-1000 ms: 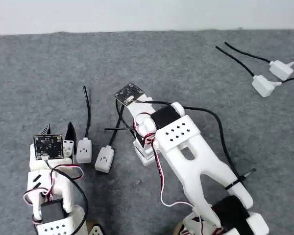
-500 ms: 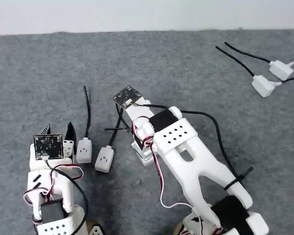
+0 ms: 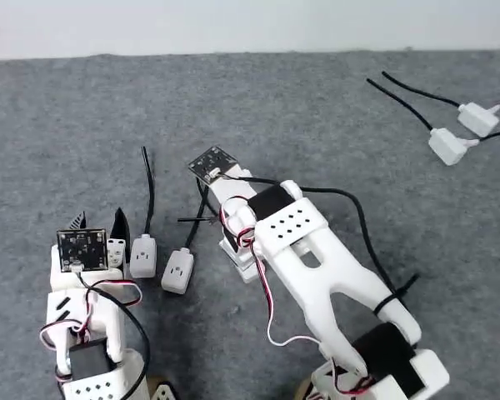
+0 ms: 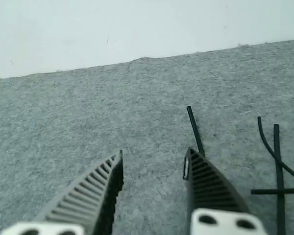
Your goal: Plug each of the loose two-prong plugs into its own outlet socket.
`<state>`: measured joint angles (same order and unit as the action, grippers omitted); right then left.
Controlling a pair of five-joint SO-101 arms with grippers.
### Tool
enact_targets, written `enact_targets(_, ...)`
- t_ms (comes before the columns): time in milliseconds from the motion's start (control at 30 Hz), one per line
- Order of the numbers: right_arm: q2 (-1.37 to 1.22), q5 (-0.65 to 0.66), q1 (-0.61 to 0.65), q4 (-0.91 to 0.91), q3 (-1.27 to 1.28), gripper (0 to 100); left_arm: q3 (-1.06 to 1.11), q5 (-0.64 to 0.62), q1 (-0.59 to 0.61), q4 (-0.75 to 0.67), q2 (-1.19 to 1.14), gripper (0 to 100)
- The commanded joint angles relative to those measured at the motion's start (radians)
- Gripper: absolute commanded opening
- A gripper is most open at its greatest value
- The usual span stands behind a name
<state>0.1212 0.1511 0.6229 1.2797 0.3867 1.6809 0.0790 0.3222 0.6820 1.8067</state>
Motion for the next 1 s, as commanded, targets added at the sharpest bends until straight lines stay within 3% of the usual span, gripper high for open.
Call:
enact_targets(0, 0.001, 0.011, -0.001, -0.008, -0.006, 0.8, -0.016, 0.009, -0.003, 0.0, 0.012, 19)
enact_targets(533, 0.008, 0.012, -0.013, 0.041, -0.009, 0.8, -0.016, 0.009, -0.003, 0.0, 0.012, 19)
enact_targets(967, 0.183, 0.014, -0.035, 0.082, -0.003, 0.8, -0.016, 0.009, -0.003, 0.0, 0.012, 19)
